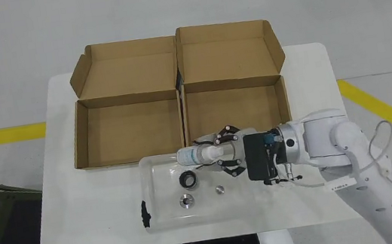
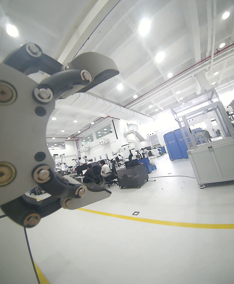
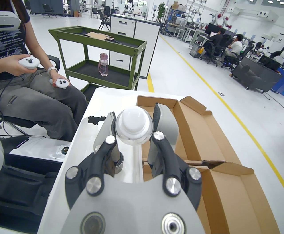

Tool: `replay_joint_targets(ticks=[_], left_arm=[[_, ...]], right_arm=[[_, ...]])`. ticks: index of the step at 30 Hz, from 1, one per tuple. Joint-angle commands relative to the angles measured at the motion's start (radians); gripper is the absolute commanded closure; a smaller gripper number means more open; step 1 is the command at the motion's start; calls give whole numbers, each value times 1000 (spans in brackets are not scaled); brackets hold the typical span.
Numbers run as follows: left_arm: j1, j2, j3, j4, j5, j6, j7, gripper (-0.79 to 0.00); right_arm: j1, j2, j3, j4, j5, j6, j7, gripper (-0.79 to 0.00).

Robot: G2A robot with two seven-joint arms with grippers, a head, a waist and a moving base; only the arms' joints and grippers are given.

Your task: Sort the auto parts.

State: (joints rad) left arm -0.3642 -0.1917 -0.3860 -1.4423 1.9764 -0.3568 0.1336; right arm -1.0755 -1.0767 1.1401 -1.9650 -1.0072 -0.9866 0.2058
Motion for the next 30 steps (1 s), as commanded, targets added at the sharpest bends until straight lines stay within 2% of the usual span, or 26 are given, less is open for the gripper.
replay_joint_targets(ticks=[1, 15, 22, 30], left_arm=[[0, 0, 0, 0, 0, 0, 0, -785], [0, 0, 0, 0, 0, 0, 0, -785], [0, 0, 0, 0, 0, 0, 0, -785], [0, 0, 0, 0, 0, 0, 0, -785]], right_arm=[[2, 2, 14, 8, -1, 6, -1, 0], [29, 8, 69, 78, 12, 48, -22, 0], [58, 3, 35, 130, 1, 77, -3, 0], [129, -12, -40, 257, -7, 117, 30, 0]])
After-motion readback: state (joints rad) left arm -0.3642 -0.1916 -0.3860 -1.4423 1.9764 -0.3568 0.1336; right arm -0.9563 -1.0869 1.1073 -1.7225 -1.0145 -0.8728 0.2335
